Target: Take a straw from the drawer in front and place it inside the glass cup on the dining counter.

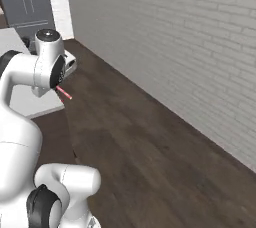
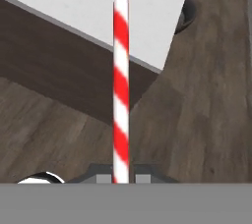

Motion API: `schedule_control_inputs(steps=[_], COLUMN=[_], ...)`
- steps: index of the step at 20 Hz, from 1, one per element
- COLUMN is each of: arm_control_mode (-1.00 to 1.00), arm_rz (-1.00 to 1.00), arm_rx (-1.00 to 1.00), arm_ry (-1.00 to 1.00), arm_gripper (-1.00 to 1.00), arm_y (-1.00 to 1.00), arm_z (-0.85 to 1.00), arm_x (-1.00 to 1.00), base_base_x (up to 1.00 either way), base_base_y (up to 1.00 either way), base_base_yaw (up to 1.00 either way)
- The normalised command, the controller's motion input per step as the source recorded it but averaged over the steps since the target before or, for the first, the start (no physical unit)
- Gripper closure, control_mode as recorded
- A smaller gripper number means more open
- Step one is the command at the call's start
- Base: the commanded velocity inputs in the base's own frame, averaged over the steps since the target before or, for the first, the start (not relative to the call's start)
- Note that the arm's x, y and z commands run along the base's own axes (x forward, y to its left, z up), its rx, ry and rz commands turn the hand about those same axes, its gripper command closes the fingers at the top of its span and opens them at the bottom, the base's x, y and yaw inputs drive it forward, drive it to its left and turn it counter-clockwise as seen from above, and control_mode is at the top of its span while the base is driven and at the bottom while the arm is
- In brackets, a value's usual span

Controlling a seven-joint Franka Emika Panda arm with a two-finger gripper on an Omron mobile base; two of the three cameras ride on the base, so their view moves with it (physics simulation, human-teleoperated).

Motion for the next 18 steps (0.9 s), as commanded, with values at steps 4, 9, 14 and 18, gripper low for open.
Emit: schedule_control_inputs(steps=[4,9,14,18], arm_control_mode=[1.00,1.00,1.00,1.00], arm_rz=[0.00,0.00,0.00,0.00], arm_rx=[0.00,0.00,0.00,0.00], arm_ry=[0.00,0.00,0.00,0.00], arm_gripper=[1.00,1.00,1.00,1.00], arm_y=[0.00,0.00,0.00,0.00], arm_z=[0.00,0.00,0.00,0.00], arm_x=[0.00,0.00,0.00,0.00], base_base_x=[0.70,0.74,0.74,0.77], base_base_y=[-0.61,-0.57,-0.53,-0.50], base_base_yaw=[0.36,0.38,0.40,0.42])
